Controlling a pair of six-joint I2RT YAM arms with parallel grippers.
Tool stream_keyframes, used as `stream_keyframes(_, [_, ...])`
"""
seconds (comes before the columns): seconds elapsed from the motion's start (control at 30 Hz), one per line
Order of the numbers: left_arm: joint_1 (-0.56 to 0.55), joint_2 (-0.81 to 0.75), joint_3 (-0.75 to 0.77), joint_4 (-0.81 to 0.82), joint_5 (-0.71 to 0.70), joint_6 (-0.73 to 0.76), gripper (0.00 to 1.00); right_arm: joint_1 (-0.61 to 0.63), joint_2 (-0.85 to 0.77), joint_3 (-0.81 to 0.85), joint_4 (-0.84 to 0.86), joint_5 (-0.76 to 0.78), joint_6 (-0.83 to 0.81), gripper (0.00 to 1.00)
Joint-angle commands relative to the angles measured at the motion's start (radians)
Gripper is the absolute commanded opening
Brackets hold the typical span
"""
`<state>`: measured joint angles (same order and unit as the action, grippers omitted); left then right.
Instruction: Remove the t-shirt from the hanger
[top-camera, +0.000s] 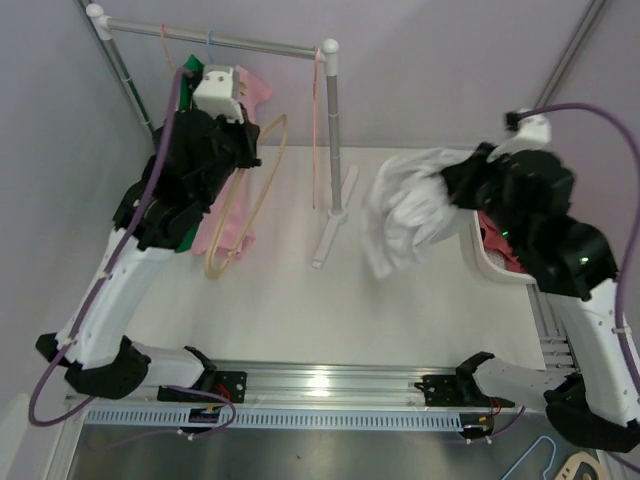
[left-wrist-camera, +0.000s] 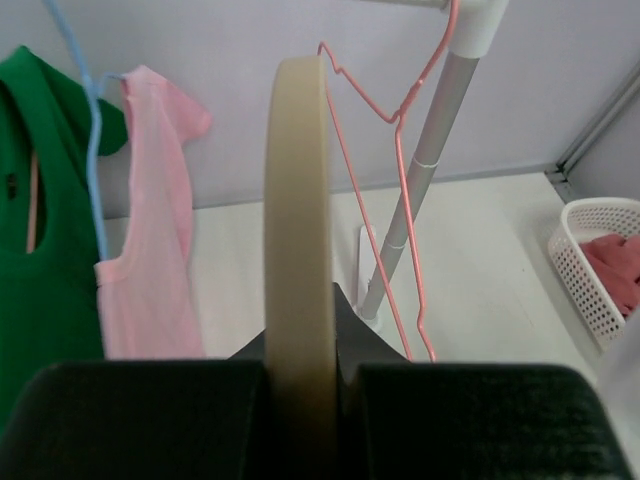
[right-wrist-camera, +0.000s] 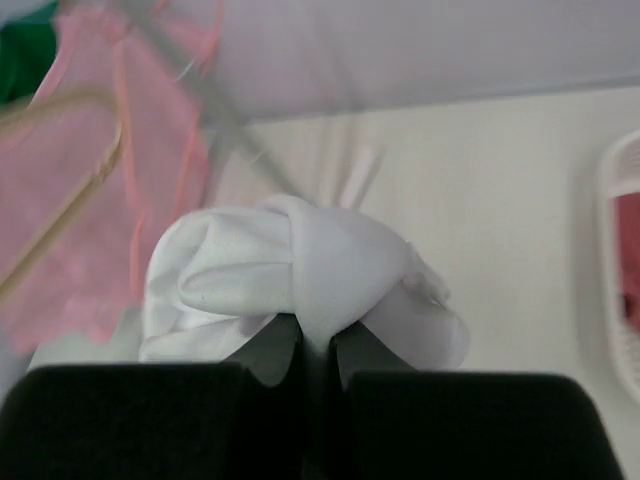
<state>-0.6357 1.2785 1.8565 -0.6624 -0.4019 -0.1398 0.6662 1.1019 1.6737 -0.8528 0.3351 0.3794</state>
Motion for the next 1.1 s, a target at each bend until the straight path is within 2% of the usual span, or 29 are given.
stream_keyframes(0.0, [0.042,0.062,0.09,0.07,0.087,-0.018,0.01,-0.267,0.055,0.157,-0.14,-0.129,-0.115,0.0])
stream_keyframes(0.03, [0.054,0.103,0.116,0.082,0.121,-0.008,0.01,-0.413,0.065,0.191,-0.129,-0.207,-0.126,0.0])
stream_keyframes(0.13, [0.117,0.168,0.144,0.116,0.179,-0.001,0.01,-0.603,0.139,0.293,-0.124,-0.316,-0.119,0.0])
stream_keyframes(0.17, [0.128,0.183,0.151,0.139,0.189,0.003,0.01,-0.716,0.163,0.307,-0.12,-0.374,-0.116,0.0])
stream_keyframes(0.2, [0.142,0.196,0.161,0.148,0.186,0.011,0.01,-0.755,0.183,0.31,-0.109,-0.439,-0.103,0.0])
stream_keyframes(0.27, [0.149,0.228,0.185,0.173,0.173,0.028,0.01,-0.813,0.229,0.282,-0.071,-0.447,-0.093,0.0])
stream_keyframes(0.4, [0.169,0.283,0.226,0.241,0.187,0.054,0.01,-1.018,0.253,0.152,0.055,-0.502,-0.03,0.0])
stream_keyframes(0.53, [0.202,0.384,0.337,0.21,0.232,0.037,0.01,-1.113,0.306,0.04,0.149,-0.528,0.035,0.01])
stream_keyframes(0.57, [0.206,0.396,0.346,0.222,0.253,0.037,0.01,-1.12,0.328,0.028,0.167,-0.493,0.044,0.16])
stream_keyframes(0.6, [0.214,0.413,0.349,0.234,0.273,0.048,0.01,-1.155,0.364,0.006,0.176,-0.475,0.047,0.39])
stream_keyframes(0.63, [0.214,0.423,0.351,0.259,0.273,0.054,0.01,-1.186,0.378,-0.005,0.193,-0.46,0.059,0.51])
stream_keyframes(0.67, [0.215,0.433,0.363,0.262,0.282,0.058,0.01,-1.214,0.386,-0.02,0.217,-0.468,0.09,0.79])
stream_keyframes(0.7, [0.22,0.444,0.381,0.267,0.296,0.065,0.01,-1.237,0.394,-0.031,0.233,-0.478,0.096,0.97])
stream_keyframes(0.8, [0.222,0.507,0.452,0.241,0.305,0.088,0.01,-1.197,0.38,0.041,0.193,-0.407,0.049,1.0])
stream_keyframes(0.9, [0.223,0.559,0.524,0.231,0.322,0.086,0.01,-1.061,0.322,0.06,0.198,-0.355,-0.014,0.99])
stream_keyframes(0.97, [0.223,0.581,0.547,0.241,0.339,0.077,0.01,-0.986,0.239,0.037,0.238,-0.388,-0.02,0.99])
stream_keyframes(1.07, [0.223,0.602,0.555,0.245,0.357,0.071,0.01,-0.935,0.214,0.044,0.225,-0.433,-0.017,1.0])
